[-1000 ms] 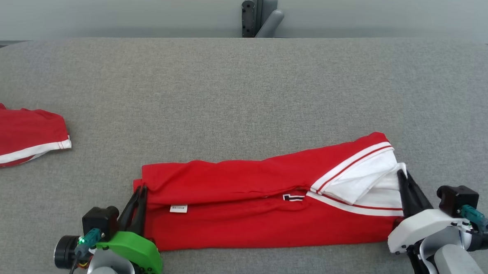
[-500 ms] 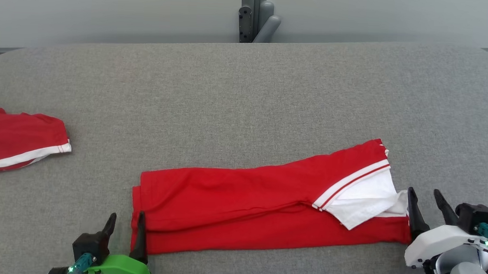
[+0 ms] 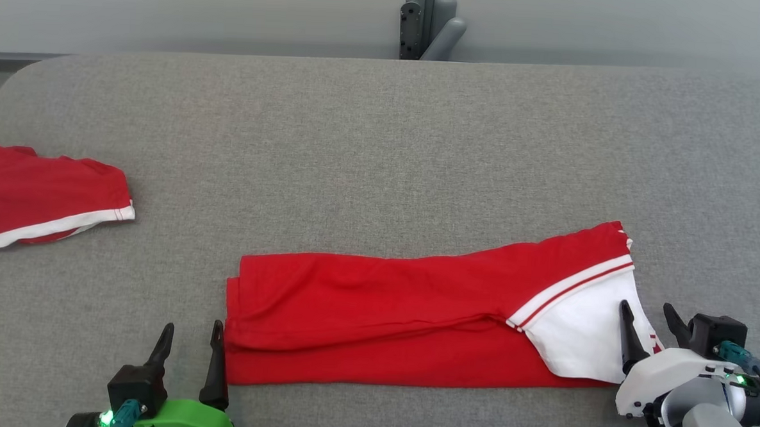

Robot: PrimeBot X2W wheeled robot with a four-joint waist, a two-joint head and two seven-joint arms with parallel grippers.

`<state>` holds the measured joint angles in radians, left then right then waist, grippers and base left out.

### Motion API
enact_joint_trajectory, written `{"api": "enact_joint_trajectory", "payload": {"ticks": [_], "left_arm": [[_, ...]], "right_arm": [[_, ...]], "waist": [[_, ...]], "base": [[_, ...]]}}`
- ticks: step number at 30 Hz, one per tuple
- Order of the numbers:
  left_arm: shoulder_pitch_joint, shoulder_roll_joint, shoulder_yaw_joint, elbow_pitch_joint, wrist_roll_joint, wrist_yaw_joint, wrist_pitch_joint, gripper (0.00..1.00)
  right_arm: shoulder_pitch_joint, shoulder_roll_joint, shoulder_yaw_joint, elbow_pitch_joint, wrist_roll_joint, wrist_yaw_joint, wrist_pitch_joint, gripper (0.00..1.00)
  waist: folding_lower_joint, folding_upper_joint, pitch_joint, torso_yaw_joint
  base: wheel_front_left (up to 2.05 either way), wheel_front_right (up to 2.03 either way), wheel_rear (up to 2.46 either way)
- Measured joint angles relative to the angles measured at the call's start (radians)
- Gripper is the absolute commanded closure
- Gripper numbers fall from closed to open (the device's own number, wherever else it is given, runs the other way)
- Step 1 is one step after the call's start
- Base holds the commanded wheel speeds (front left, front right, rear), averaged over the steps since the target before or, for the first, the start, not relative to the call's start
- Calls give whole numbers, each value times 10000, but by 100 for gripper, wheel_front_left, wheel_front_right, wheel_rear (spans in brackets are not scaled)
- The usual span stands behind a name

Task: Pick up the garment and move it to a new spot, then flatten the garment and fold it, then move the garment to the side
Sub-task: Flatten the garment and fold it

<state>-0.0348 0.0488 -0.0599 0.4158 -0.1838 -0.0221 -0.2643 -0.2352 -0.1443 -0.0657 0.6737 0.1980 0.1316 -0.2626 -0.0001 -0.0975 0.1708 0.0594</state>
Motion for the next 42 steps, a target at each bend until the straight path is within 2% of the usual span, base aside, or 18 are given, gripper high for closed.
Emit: {"api": "enact_joint_trajectory", "payload": {"ticks": [4, 11, 14, 15, 20, 25, 28, 31, 36, 42], "left_arm": [[-17, -2, 0, -128, 29, 4, 0, 0], [-18, -2, 67, -142, 88, 4, 0, 0], [-42, -2, 65, -140, 90, 2, 0, 0], [-69, -4, 59, -138, 92, 2, 0, 0], [-113, -2, 50, -105, 115, 4, 0, 0], [-111, -2, 61, -56, 132, 4, 0, 0], [-101, -2, 52, -19, 130, 2, 0, 0], [-75, -4, 12, 17, 107, 0, 0, 0], [28, 0, -94, 73, 42, 0, 0, 0], [23, -6, -477, 21, -67, -15, 0, 0]], "right_arm": [[-880, -75, 219, 1622, -82, 0, 27, 0], [-1788, -244, 673, 3070, 337, 0, 109, 0], [-2029, -274, 848, 3499, 610, 0, 192, 96], [-2099, -284, 876, 3630, 746, 2, 230, 100], [-2324, -387, 673, 4092, 1122, 92, 94, 100], [-2383, -1007, -462, 4393, 1032, 75, -35, 100], [-2098, -1177, -1319, 3787, 585, 8, -27, 100], [-1755, -844, -1682, 2773, 54, 0, -15, 100], [-1307, 0, -702, 1035, -146, -6, -15, 100], [-492, 249, 1601, -506, 882, -10, -15, 100]], "waist": [[0, 0, 181, 233], [0, -1, 385, 382], [0, -2, 447, 410], [0, -1, 459, 422], [0, -1, 484, 442], [0, 3, 475, 402], [0, 2, 449, 346], [0, 3, 400, 258], [0, 3, 272, 33], [0, 2, 64, -157]], "base": [[0, 0, 0], [0, 0, 0], [0, 0, 0], [0, 0, 0], [0, 0, 0], [0, 0, 0], [0, 0, 0], [0, 0, 0], [0, 0, 0], [0, 0, 0]]}}
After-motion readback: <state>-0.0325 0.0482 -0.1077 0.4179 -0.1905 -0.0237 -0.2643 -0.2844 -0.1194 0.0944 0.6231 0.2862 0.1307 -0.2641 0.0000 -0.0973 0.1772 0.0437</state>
